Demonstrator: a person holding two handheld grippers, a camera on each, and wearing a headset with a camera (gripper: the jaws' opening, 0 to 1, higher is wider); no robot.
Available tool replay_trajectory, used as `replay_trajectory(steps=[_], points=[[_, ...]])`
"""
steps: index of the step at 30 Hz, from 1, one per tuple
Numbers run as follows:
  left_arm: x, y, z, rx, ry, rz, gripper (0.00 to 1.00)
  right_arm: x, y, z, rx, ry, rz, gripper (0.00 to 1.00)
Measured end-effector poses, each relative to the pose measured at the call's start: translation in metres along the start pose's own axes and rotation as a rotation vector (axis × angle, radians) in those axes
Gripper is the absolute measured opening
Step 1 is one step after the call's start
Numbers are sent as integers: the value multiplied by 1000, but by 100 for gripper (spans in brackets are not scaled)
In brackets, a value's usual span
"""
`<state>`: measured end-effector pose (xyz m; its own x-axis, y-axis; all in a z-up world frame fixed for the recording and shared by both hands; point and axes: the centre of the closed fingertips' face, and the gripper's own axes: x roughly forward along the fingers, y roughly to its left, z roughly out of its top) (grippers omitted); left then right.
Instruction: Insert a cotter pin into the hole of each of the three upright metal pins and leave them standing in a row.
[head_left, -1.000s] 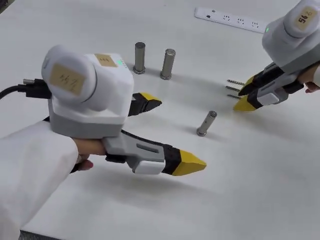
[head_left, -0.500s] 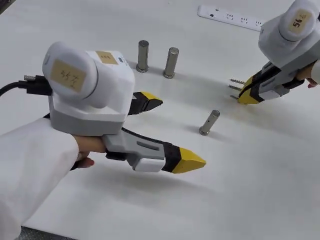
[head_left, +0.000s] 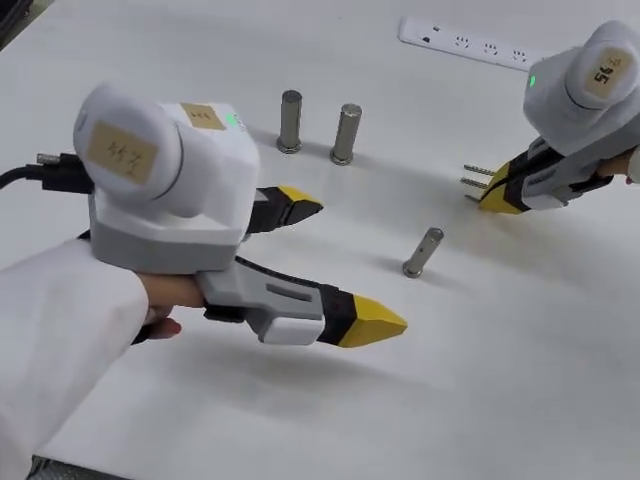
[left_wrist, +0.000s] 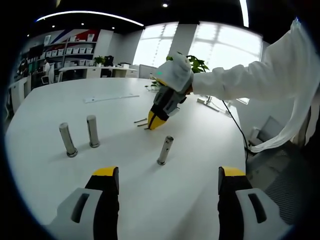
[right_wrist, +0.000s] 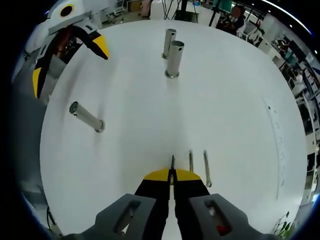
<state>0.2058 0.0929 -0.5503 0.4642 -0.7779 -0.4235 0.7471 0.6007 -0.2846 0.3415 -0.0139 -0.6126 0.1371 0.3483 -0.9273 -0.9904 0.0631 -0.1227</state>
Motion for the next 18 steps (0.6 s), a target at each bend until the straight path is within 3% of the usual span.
replay_trajectory(steps=[4,14,18], points=[[-1,2,2,-4,-1,6,78,-9,0,9,50,-79,-22,0],[-8,9,23,17,-26,20,75,-44,8,19,42,-194,-144,0],[-9,13,29,0,-43,33,74,-55,21,24,17,-236,-181,0]])
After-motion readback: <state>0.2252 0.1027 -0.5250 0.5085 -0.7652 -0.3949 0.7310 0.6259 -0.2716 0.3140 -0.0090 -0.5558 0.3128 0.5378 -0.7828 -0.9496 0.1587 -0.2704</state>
